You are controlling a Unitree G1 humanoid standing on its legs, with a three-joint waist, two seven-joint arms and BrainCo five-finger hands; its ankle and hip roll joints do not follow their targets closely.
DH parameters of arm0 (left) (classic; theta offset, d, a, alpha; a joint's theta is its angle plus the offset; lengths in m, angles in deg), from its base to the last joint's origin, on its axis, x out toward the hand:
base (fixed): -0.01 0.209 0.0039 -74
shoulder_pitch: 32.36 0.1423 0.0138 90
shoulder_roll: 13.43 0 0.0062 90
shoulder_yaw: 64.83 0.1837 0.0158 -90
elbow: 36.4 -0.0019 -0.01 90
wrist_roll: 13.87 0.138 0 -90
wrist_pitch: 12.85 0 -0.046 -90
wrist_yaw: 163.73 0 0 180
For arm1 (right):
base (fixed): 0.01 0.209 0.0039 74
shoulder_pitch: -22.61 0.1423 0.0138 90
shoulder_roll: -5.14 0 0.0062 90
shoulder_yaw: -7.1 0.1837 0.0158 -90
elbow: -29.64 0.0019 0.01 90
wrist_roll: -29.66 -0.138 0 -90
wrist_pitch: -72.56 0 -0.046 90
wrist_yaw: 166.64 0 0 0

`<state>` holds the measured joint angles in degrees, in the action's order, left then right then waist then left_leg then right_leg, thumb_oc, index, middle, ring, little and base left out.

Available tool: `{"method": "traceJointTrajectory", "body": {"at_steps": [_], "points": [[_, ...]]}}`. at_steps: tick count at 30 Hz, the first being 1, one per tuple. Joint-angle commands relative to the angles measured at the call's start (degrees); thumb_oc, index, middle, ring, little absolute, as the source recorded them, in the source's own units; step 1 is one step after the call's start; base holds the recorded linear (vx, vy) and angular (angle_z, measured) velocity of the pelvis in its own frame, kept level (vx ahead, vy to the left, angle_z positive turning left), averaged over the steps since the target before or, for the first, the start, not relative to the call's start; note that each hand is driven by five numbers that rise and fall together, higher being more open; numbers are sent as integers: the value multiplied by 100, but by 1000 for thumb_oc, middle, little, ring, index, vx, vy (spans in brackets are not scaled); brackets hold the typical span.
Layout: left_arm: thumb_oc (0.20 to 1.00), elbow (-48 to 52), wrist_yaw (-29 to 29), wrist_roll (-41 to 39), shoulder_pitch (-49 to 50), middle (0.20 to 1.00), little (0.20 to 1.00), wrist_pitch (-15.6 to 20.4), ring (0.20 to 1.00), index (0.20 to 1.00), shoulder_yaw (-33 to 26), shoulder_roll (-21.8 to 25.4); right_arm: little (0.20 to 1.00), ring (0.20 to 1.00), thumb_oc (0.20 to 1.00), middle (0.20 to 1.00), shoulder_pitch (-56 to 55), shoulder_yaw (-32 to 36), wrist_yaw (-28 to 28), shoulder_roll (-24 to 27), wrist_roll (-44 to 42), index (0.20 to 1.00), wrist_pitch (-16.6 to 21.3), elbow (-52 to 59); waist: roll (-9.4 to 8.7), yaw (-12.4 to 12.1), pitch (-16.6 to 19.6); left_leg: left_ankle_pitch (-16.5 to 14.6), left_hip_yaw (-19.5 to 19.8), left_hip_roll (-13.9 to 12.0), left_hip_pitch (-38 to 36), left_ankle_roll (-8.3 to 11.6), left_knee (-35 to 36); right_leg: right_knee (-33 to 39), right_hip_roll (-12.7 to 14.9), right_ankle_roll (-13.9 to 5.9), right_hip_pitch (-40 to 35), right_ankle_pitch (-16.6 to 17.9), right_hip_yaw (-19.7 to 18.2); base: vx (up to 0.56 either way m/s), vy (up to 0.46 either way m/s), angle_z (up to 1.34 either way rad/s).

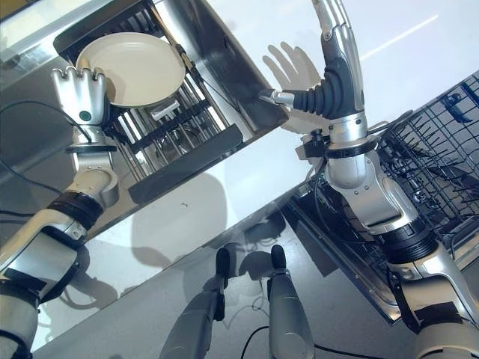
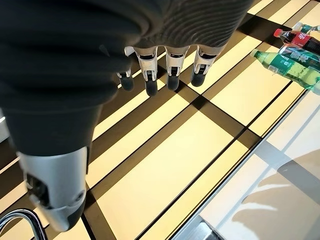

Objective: Pick up plates and place into dishwasher.

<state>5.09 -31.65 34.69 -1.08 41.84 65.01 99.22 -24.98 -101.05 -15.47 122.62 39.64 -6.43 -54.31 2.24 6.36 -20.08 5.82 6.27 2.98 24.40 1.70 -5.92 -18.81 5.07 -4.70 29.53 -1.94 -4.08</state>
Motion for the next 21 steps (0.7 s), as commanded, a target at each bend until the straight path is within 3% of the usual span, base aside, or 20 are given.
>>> {"method": "traceJointTrajectory", "body": {"at_steps": [1,10,21], "points": [[200,-722,25,-530,275,200,200,156,200,200,-498,8,1000,1000,1000,1000,-418,243,127,-15,-18,1000,1,70,-122,-34,-476,-333,-40,9,-175,-20,-191,699,171,-206,-416,495,-103,0,0,0],[200,88,-280,-660,867,200,200,479,200,200,-1133,346,1000,1000,1000,1000,-906,580,185,87,-21,1000,37,392,1,-140,-353,-359,-51,40,-416,-19,-67,771,254,-204,-639,432,16,0,0,0],[200,1515,356,-83,1792,200,200,438,200,200,-1850,998,1000,1000,1000,1000,-1676,1238,506,177,-320,1000,210,811,119,-299,-8,-394,-64,44,-847,-18,98,773,286,-173,-1079,232,257,20,-26,5]]}}
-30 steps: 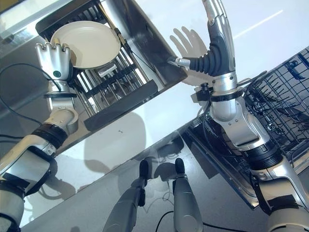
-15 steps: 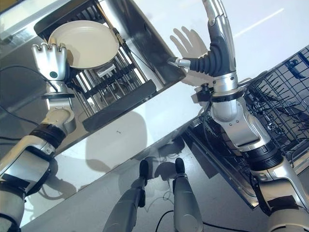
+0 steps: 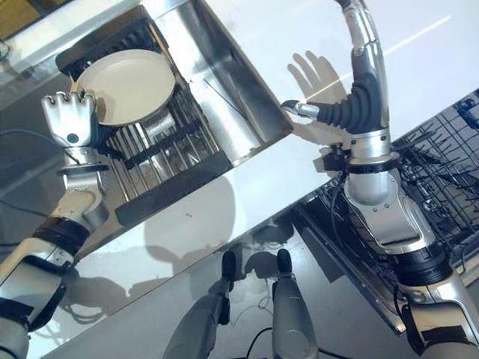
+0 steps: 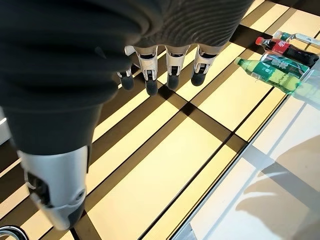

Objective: Pick up plates and place into dishwasher.

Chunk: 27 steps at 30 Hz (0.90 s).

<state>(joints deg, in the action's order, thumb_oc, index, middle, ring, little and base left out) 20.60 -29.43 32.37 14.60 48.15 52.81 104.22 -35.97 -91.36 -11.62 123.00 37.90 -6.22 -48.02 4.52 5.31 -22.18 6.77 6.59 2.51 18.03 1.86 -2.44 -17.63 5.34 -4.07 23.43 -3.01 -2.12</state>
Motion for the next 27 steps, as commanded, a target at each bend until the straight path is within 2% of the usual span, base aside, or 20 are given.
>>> {"method": "traceJointTrajectory", "body": {"at_steps": [1,11,17,23,27], "points": [[200,42,211,170,335,200,200,-170,200,200,-693,556,1000,1000,1000,1000,-666,325,154,140,-177,1000,207,196,-102,-214,271,-497,-97,96,-277,-34,-242,657,270,-234,-542,319,97,71,-50,16],[200,682,1126,844,1248,200,200,251,200,200,-942,1011,1000,1000,1000,1000,-1349,620,310,285,-557,1000,353,354,-7,-286,695,-596,-49,50,-804,1,-181,765,260,-221,-1143,184,312,82,-53,11],[200,978,1150,529,1738,200,200,401,200,200,-1109,1145,1000,1000,1000,1000,-1670,679,304,386,-738,1000,392,375,37,-311,874,-619,5,20,-1103,18,-85,865,232,-226,-1464,151,356,89,-64,8],[200,1721,674,-693,2264,200,200,1379,200,200,-1844,1092,1000,1000,1000,1000,-2162,878,225,390,-828,1000,521,458,14,-366,1074,-623,50,-28,-1367,29,63,1011,197,-240,-1744,144,387,57,-72,5],[200,2568,657,-829,2812,200,200,2051,200,200,-2530,851,1000,1000,1000,1000,-2603,1143,292,177,-827,1000,604,642,-68,-456,1277,-569,107,-87,-1467,47,132,1096,152,-255,-1891,199,441,41,-101,2]]}}
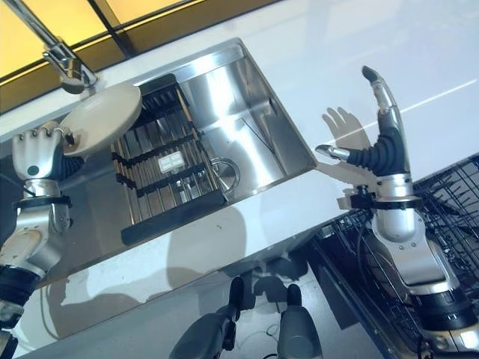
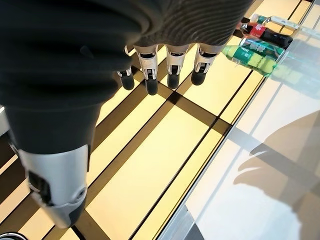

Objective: Pick up plates and place into dishwasher.

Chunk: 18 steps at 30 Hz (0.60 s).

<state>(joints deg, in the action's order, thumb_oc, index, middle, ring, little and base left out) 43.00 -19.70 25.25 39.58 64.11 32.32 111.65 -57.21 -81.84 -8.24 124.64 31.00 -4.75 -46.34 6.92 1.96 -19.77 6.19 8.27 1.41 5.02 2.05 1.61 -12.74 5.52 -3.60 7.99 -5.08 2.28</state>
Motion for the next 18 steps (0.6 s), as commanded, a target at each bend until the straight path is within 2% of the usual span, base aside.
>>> {"method": "traceJointTrajectory", "body": {"at_steps": [1,3,6,12,16,18], "points": [[200,378,-286,-121,369,200,200,466,200,200,-528,96,1000,1000,1000,1000,-503,198,-34,2,-143,1000,459,492,-312,-118,1049,-509,-59,18,-181,29,-260,619,129,-301,-363,407,1,53,-99,3],[200,829,-152,-370,587,200,200,933,200,200,-731,-51,1000,1000,1000,1000,-666,328,4,-73,-163,1000,574,561,-372,-168,1183,-506,-29,-16,-284,37,-183,679,79,-311,-474,402,18,40,-109,3],[200,1300,29,-583,727,200,200,1434,200,200,-837,-206,1000,1000,1000,1000,-696,378,42,-106,-138,1000,664,670,-418,-204,1290,-484,3,-50,-393,44,-88,756,21,-315,-595,410,32,0,-90,0],[200,2045,513,-959,831,200,200,2149,200,200,-860,-201,1000,1000,1000,1000,-599,326,92,31,-91,1000,744,947,-517,-307,1513,-432,78,-94,-571,61,78,943,-82,-321,-848,439,46,-29,-64,1],[200,2313,1305,-1583,747,200,200,2622,200,200,-684,-60,1000,1000,1000,1000,-461,264,219,198,-82,1000,799,1083,-555,-348,1646,-395,123,-97,-648,52,149,1028,-135,-316,-956,464,45,-58,-33,1],[200,2457,1876,-1973,644,200,200,2902,200,200,-485,25,1000,1000,1000,1000,-297,183,295,312,-131,1000,773,1120,-564,-367,1711,-399,125,-88,-677,40,145,1047,-158,-302,-1001,469,50,-46,-7,1]]}}
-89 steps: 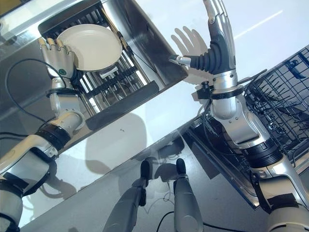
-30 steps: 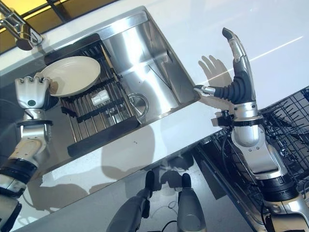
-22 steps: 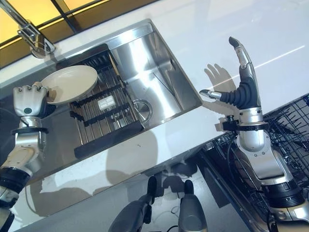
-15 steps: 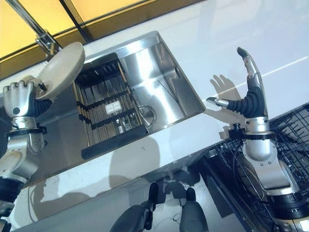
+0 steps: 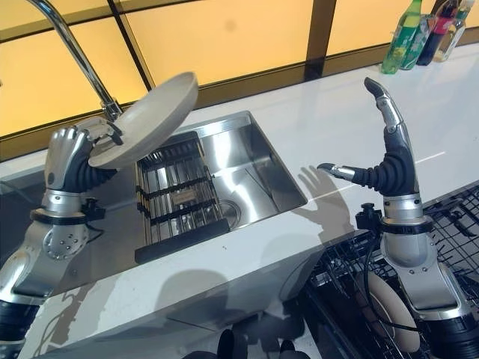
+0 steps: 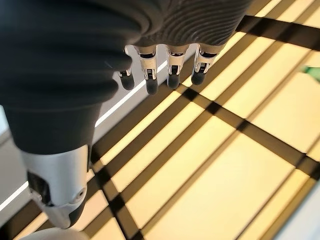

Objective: Pick up plates and place into dishwasher.

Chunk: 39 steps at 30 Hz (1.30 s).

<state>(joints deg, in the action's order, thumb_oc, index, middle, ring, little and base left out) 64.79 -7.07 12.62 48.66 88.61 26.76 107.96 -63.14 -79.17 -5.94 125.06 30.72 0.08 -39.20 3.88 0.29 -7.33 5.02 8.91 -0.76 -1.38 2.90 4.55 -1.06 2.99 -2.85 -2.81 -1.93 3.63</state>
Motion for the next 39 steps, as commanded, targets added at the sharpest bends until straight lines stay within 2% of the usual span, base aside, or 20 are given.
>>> {"method": "traceJointTrajectory", "body": {"at_steps": [1,3,5,8,15,18,21,24,29,32,33,39], "points": [[200,384,1021,-962,-325,200,200,624,200,200,164,460,1000,1000,1000,1000,385,-125,107,316,-115,1000,235,454,-257,-214,493,-285,61,135,-51,-52,-155,-115,86,-371,60,158,-78,-47,-3,2],[200,673,1854,-1575,-491,200,200,876,200,200,410,719,1000,1000,1000,1000,585,-255,148,455,-123,1000,161,501,-241,-242,554,-282,79,160,-90,-68,-149,-93,69,-358,4,172,-69,-51,1,1],[200,807,2282,-1991,-644,200,200,930,200,200,559,943,1000,1000,1000,1000,709,-356,147,572,-170,1000,105,551,-234,-245,587,-281,82,172,-120,-74,-135,-81,66,-354,-26,181,-66,-50,1,1],[200,899,2708,-2564,-841,200,200,1000,200,200,667,1221,1000,1000,1000,1000,815,-428,178,693,-283,1000,79,564,-238,-241,634,-281,64,190,-159,-91,-124,-46,72,-351,-76,203,-72,-51,3,1],[200,1130,3530,-3388,-1026,200,200,1021,200,200,751,1407,1000,1000,1000,1000,833,-429,556,763,-381,1000,222,711,-239,-221,755,-297,5,223,-159,-134,-134,36,78,-334,-112,246,-75,-50,3,0],[200,1113,3607,-3528,-1284,200,200,1027,200,200,923,1546,1000,1000,1000,1000,1076,-623,874,886,-439,1000,264,725,-246,-209,780,-307,-7,232,-168,-137,-145,38,86,-331,-115,257,-79,-33,3,-2],[200,1114,3605,-3648,-1507,200,200,963,200,200,1034,1654,1000,1000,1000,1000,1341,-853,1429,1029,-743,1000,318,784,-267,-203,816,-324,-33,243,-173,-146,-165,46,94,-329,-119,267,-92,0,0,0],[200,1131,3619,-3678,-1562,200,200,940,200,200,1051,1635,1000,1000,1000,1000,1476,-1140,2137,1098,-1235,1000,206,911,-297,-220,861,-317,-48,250,-166,-157,-167,66,94,-320,-131,271,-103,0,0,0],[200,1096,3646,-3698,-1579,200,200,922,200,200,1074,1629,1000,1000,1000,1000,1678,-1569,2881,1157,-1585,1000,11,985,-340,-244,887,-304,-61,240,-169,-157,-162,75,88,-305,-151,270,-102,0,0,0],[200,1038,3634,-3715,-1584,200,200,949,200,200,1080,1692,1000,1000,1000,1000,1783,-1672,2725,1314,-1300,1000,-124,957,-353,-249,890,-297,-101,220,-179,-147,-158,77,88,-302,-164,273,-93,0,0,0],[200,1020,3613,-3766,-1538,200,200,970,200,200,1057,1754,1000,1000,1000,1000,1851,-1631,2542,1404,-1550,1000,-157,863,-368,-249,902,-293,-133,204,-179,-144,-154,79,80,-295,-168,269,-99,0,0,0],[200,1011,3709,-3785,-1276,200,200,1046,200,200,772,1681,1000,1000,1000,1000,1635,-1298,2982,1199,-2089,1000,-62,854,-368,-238,929,-268,-124,203,-168,-157,-112,83,62,-289,-147,271,-131,7,-7,-4]]}}
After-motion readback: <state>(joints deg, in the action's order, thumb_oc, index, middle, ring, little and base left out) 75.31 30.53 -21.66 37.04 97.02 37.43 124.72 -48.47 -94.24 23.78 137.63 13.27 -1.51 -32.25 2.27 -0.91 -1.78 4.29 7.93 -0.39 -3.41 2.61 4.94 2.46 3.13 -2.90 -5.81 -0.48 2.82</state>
